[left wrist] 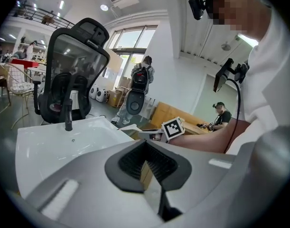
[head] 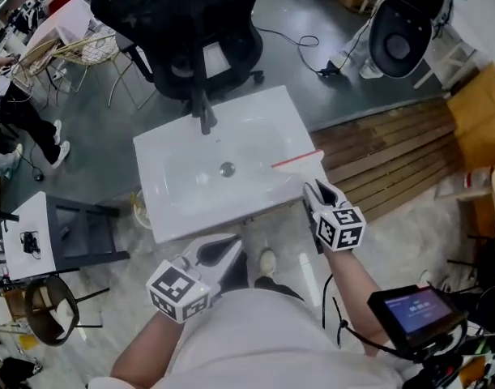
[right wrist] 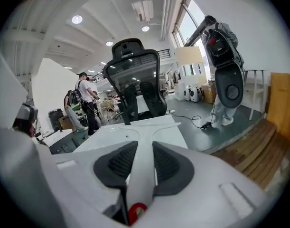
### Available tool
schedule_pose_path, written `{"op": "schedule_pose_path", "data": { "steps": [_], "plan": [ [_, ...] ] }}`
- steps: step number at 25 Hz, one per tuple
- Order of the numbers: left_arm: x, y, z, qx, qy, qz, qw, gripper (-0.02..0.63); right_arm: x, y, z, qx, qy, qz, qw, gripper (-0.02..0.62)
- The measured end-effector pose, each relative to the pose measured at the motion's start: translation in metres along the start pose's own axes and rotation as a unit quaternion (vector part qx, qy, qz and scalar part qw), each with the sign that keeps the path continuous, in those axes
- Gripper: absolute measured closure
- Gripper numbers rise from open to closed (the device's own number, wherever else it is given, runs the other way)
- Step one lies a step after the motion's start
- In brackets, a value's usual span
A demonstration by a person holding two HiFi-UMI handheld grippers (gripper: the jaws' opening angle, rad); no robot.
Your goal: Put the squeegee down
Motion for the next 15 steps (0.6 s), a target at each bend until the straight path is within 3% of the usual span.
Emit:
{"op": "schedule_pose_path", "data": {
  "steps": [15],
  "plan": [
    [-0.005,-0.050,0.112,-0.010,-0.011,0.004,0.9999,0.600,0.153,-0.083,-0.058,0.005,0.053,0.028,0.998,0.494]
  ]
}}
Point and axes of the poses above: the fingertips, and each gripper's own axes: x forward along the fingers, z to its left, y out of its underside, the point moved 6 cm from there along -x, backward along the fingers, and after that the axes turned 15 degrees about z, right-handed, at the moved point
